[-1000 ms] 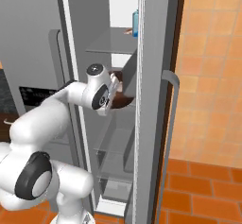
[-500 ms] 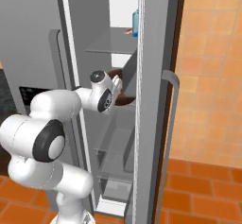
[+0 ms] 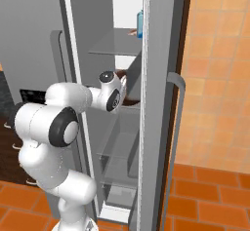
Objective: Pick the chicken drumstick and garlic from their plates and place them in the bowl. Then put the bowl in the fridge.
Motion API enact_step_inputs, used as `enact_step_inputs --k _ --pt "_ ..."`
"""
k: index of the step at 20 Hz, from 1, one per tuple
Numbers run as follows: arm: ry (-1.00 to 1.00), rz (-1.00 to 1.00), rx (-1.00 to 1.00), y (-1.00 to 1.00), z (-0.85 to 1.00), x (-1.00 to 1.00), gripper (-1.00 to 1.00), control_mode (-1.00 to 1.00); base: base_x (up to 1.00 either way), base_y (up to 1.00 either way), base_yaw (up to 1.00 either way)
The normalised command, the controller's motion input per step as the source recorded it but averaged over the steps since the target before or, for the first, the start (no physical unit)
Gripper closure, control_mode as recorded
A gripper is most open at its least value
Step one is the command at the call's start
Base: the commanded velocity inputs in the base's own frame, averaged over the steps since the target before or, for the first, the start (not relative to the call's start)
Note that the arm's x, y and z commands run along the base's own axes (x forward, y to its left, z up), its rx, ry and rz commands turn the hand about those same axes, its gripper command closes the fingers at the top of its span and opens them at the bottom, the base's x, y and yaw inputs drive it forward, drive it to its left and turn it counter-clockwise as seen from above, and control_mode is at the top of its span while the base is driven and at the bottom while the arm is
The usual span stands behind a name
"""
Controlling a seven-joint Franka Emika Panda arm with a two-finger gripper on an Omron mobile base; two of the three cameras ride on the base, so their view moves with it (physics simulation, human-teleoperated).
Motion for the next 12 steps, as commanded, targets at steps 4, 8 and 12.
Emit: enact_step_inputs --k 4,8,12 --pt "0.01 0.0 0.04 -0.07 0.0 0.53 1.0 -1.0 0.0 0.0 0.0" --pt "0.0 0.02 0.01 0.0 0.0 0.48 1.0 -1.0 0.0 0.0 0.0" --pt "0.0 0.02 0.0 0.0 -0.07 0.04 -1.0 -1.0 0.0 0.0 0.0"
